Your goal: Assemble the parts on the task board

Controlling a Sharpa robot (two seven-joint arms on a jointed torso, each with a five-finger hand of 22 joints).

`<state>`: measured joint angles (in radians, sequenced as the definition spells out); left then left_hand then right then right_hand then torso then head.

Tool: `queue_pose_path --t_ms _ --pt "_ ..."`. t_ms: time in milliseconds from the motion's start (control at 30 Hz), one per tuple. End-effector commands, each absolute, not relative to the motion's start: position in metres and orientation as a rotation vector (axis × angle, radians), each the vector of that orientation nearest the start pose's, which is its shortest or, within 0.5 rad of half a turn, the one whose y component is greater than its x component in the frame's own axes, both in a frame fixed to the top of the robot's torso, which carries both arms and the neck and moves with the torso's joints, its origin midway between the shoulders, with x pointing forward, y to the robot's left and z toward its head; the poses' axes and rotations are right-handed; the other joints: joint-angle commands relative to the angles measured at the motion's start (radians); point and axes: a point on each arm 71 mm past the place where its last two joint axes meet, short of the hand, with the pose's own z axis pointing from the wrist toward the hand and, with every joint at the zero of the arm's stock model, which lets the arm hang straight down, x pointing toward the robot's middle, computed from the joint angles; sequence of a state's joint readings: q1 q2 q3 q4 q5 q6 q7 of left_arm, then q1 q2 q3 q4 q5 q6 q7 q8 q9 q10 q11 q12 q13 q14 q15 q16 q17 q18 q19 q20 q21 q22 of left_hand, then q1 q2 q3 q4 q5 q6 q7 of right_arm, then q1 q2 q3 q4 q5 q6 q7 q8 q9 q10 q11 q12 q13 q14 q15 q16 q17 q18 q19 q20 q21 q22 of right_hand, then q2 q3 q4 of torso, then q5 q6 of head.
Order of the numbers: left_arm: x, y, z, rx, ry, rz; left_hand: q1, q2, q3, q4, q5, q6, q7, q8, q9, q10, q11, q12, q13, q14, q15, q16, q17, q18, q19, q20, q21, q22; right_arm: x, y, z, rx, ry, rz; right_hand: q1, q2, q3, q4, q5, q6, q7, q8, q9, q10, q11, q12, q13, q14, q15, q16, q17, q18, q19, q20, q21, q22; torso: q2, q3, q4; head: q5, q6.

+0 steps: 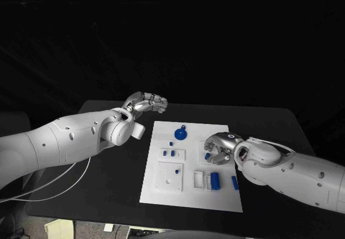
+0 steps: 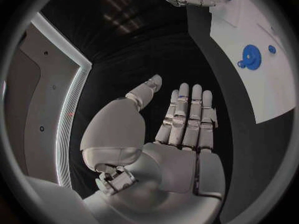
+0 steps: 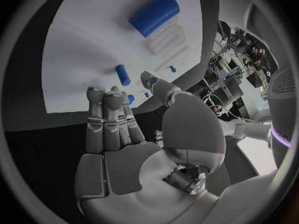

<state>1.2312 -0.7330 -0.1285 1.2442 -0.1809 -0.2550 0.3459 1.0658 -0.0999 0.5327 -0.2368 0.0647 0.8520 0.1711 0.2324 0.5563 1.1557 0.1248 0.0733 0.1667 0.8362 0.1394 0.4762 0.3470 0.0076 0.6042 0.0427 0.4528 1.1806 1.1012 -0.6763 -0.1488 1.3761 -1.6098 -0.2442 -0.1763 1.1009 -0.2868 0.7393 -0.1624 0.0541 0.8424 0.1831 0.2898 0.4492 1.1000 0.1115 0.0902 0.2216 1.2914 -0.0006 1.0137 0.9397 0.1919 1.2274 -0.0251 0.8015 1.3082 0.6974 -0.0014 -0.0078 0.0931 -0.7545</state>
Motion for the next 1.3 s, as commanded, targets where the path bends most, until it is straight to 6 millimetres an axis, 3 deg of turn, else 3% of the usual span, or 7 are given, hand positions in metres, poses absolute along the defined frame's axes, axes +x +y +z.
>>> queue_pose_path --t_ms 33,233,933,1067,1300 --pt "0.531 0.232 -0.208 -0.934 1.534 -1.345 -0.003 0.003 -0.006 0.002 0.001 -0.002 0.004 0.006 -0.001 0.002 0.005 -0.004 -0.002 0.006 0.002 -0.005 0.001 0.02 0.007 -0.002 -0.005 0.001 0.467 -0.155 -0.285 -0.383 1.871 0.505 0.016 0.007 0.02 0.007 -0.005 0.018 -0.006 0.011 0.005 0.025 -0.008 0.011 0.003 0.002 -0.01 0.007 -0.001 0.07 0.011 -0.003 0.0 0.016 0.0 -0.0002 0.0004 0.001 -0.001" --pt "0.531 0.232 -0.208 -0.934 1.534 -1.346 -0.004 0.003 -0.006 0.003 0.001 -0.002 0.004 0.006 -0.001 0.002 0.005 -0.004 -0.002 0.006 0.002 -0.005 0.001 0.02 0.007 -0.002 -0.005 0.001 0.467 -0.153 -0.286 -0.396 1.868 0.496 0.023 0.035 0.046 0.017 -0.004 0.055 -0.023 0.034 0.013 0.069 -0.024 0.03 0.011 0.007 -0.025 0.011 -0.001 0.07 0.017 -0.003 0.007 0.019 0.0 -0.0004 0.001 0.0 -0.002" --pt "0.531 0.233 -0.209 -0.937 1.538 -1.344 -0.004 0.003 -0.006 0.004 0.001 -0.003 0.005 0.006 -0.002 0.001 0.005 -0.004 -0.003 0.006 0.003 -0.007 0.002 0.02 0.007 -0.001 -0.006 0.002 0.469 -0.154 -0.306 -0.415 1.865 0.458 0.025 0.039 0.066 0.011 -0.004 0.074 -0.031 0.042 0.013 0.087 -0.03 0.032 0.013 0.01 -0.031 0.012 -0.003 0.07 0.018 -0.004 0.011 0.019 0.0 0.0004 0.0003 0.005 -0.013" --pt "0.531 0.233 -0.209 -0.937 1.538 -1.343 -0.004 0.003 -0.006 0.004 0.001 -0.003 0.005 0.006 -0.002 0.001 0.005 -0.004 -0.003 0.006 0.003 -0.007 0.002 0.019 0.007 -0.001 -0.006 0.002 0.468 -0.152 -0.304 -0.41 1.846 0.479 0.033 0.061 0.081 0.007 -0.004 0.095 -0.039 0.053 0.016 0.109 -0.037 0.041 0.017 0.014 -0.038 0.015 -0.003 0.07 0.021 -0.006 0.016 0.02 0.0 0.0009 -0.0004 0.007 -0.014" --pt "0.531 0.233 -0.209 -0.937 1.538 -1.343 -0.004 0.003 -0.006 0.005 0.001 -0.003 0.005 0.006 -0.002 0.001 0.005 -0.004 -0.003 0.006 0.003 -0.008 0.003 0.019 0.007 -0.001 -0.007 0.003 0.466 -0.151 -0.303 -0.418 1.829 0.489 0.021 0.108 0.099 -0.017 -0.003 0.166 -0.07 0.087 0.029 0.185 -0.065 0.077 0.045 0.02 -0.065 0.016 -0.003 0.07 0.022 -0.009 0.031 0.022 -0.001 0.0002 -0.0003 0.01 -0.015"
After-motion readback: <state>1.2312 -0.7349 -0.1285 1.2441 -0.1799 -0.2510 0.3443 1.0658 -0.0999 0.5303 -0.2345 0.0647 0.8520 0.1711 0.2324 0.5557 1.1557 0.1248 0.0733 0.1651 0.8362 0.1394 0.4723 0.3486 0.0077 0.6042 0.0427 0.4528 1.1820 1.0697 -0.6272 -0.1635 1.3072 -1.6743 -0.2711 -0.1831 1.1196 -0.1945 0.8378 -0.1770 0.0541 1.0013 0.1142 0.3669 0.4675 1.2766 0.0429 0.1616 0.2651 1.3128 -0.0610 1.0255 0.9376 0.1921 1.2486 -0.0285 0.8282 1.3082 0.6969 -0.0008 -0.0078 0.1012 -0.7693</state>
